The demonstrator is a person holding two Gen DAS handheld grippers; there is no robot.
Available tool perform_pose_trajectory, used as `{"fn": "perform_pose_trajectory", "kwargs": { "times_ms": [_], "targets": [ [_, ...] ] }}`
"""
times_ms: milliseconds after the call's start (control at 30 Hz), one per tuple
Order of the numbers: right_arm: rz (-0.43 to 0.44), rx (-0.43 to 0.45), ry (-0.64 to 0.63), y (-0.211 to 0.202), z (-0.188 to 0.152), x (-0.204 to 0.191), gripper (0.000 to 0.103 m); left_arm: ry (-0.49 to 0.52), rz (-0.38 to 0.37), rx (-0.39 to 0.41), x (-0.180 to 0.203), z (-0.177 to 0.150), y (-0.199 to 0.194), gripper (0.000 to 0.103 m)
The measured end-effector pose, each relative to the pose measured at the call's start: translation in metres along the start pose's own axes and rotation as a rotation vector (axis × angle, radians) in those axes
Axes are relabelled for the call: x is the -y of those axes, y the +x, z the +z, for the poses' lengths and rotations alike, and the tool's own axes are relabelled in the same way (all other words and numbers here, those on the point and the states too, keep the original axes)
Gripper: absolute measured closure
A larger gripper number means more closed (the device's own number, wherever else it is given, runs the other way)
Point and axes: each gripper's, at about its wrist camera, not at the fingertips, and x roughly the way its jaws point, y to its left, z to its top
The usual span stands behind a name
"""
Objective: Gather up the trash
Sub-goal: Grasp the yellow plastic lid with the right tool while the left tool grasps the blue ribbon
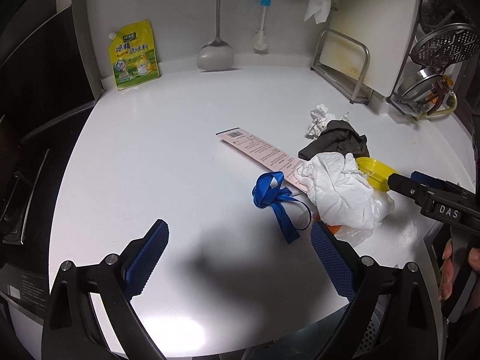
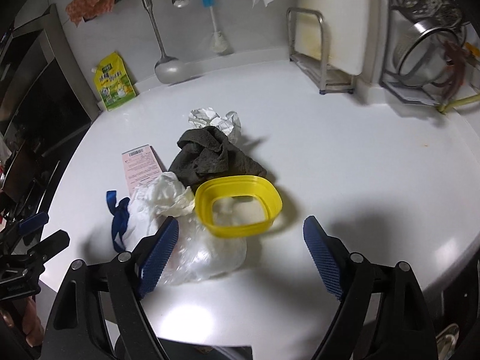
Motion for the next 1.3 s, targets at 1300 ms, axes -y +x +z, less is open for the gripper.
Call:
{"fn": "perform_pose_trajectory", "kwargs": {
  "times_ms": [1300],
  "targets": [
    [0.084, -0.017, 0.016, 0.026, 0.01, 0.01, 0.035, -0.017, -0.03, -0.051, 0.011, 0.012, 0.043, 0.009]
  ]
}}
